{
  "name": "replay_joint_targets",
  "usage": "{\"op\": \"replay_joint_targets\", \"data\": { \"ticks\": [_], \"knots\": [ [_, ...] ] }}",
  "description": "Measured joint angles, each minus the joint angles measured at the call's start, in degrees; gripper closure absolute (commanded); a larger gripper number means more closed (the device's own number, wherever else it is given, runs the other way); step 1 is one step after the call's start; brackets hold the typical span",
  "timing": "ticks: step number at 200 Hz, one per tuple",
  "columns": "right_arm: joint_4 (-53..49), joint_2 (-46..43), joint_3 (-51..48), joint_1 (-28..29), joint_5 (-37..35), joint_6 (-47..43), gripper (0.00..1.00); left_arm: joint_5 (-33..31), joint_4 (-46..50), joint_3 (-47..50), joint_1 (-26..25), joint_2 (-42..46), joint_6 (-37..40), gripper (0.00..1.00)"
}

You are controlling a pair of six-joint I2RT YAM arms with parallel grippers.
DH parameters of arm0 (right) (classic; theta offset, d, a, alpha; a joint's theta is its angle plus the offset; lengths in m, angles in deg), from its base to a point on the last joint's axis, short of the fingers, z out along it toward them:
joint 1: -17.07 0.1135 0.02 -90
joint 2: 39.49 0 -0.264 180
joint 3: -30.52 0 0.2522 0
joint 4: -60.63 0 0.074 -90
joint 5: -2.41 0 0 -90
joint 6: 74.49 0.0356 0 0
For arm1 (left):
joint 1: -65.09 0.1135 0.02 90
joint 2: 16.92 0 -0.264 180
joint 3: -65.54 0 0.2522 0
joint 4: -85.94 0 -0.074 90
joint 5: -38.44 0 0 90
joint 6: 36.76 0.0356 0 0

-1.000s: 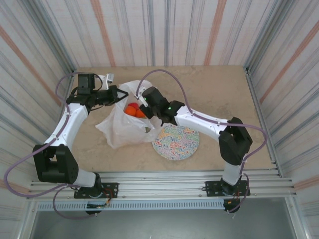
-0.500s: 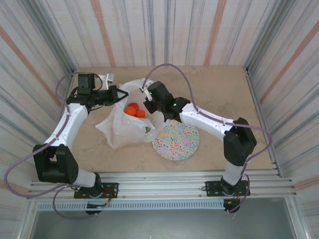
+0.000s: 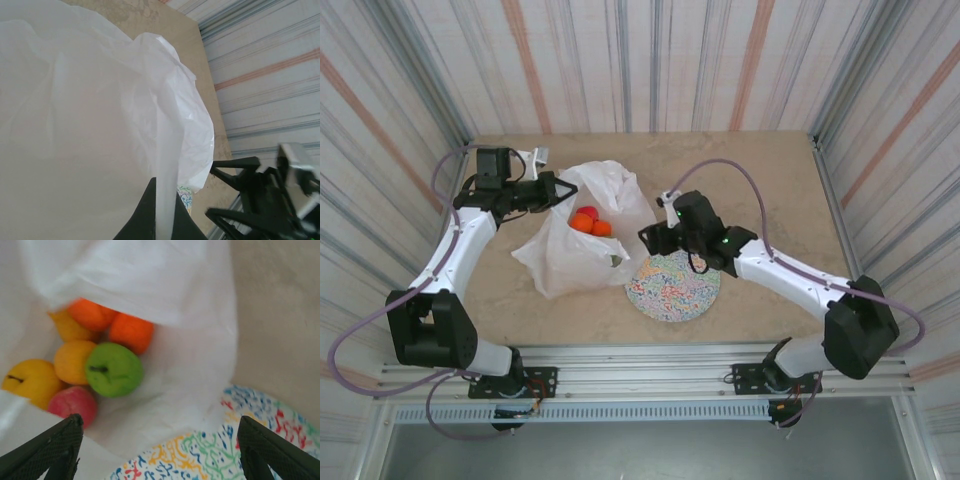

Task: Place the fruits into the plastic bag

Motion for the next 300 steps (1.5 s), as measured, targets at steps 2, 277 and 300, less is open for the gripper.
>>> {"op": "replay_joint_targets", "data": {
  "ticks": [2,277,300],
  "knots": [
    [0.2,0.2,-0.4,-0.3,0.2,0.7,0.21,0.0,0.0,0.0,0.0,0.0,0.0,1.0],
    [18.6,17.8,2.9,-4.6,14.2,23.3,1.0,-0.8,0.0,0.0,1.8,0.6,0.0,1.0],
    [18.7,16.5,5.4,-4.2,14.6,24.3,1.0,-1.8,0.0,0.0,2.7,1.1,0.0,1.0]
  ]
}}
